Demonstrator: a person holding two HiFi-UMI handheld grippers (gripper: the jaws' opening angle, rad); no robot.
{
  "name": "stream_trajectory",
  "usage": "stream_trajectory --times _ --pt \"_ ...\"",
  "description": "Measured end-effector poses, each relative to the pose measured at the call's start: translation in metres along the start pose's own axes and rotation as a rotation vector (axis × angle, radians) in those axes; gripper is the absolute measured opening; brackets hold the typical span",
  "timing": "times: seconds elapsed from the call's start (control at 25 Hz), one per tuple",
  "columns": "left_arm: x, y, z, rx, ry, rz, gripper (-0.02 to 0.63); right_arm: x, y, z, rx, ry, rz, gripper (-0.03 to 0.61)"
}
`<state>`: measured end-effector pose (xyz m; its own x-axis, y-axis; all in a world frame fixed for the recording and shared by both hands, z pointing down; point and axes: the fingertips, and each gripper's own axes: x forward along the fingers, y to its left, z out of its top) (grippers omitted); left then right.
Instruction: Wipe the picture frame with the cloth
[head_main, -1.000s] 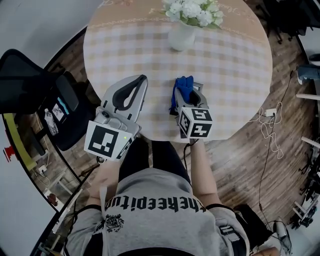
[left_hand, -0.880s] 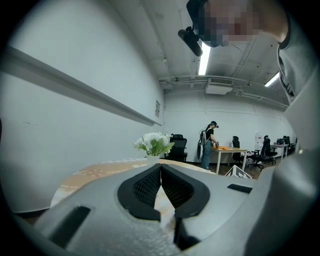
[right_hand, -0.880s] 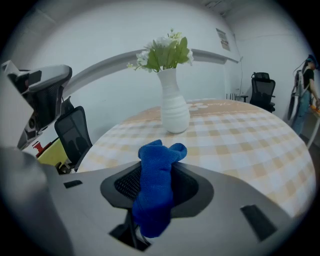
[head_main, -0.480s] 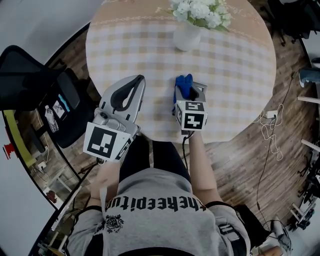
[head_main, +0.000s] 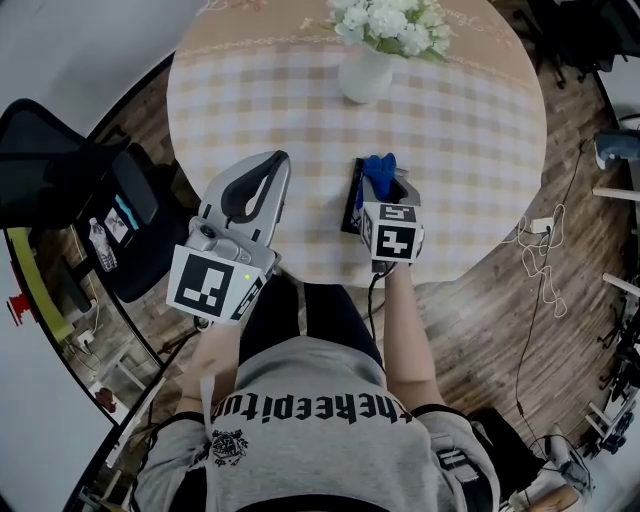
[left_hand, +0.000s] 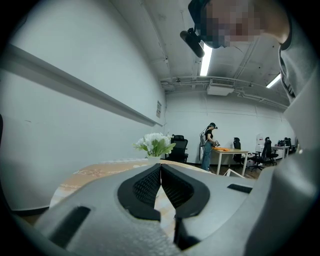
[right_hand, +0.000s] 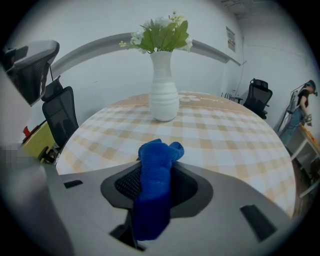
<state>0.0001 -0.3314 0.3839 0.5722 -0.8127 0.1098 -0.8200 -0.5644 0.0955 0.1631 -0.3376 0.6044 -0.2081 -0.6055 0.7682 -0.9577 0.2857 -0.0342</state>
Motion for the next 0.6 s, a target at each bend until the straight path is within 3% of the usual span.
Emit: stream_trajectory --times 0.6 --pt "0.005 -0.008 0.001 0.002 -0.004 -0.016 0.017 -0.023 -0.048 -0.006 0.087 0.006 -0.06 0.147"
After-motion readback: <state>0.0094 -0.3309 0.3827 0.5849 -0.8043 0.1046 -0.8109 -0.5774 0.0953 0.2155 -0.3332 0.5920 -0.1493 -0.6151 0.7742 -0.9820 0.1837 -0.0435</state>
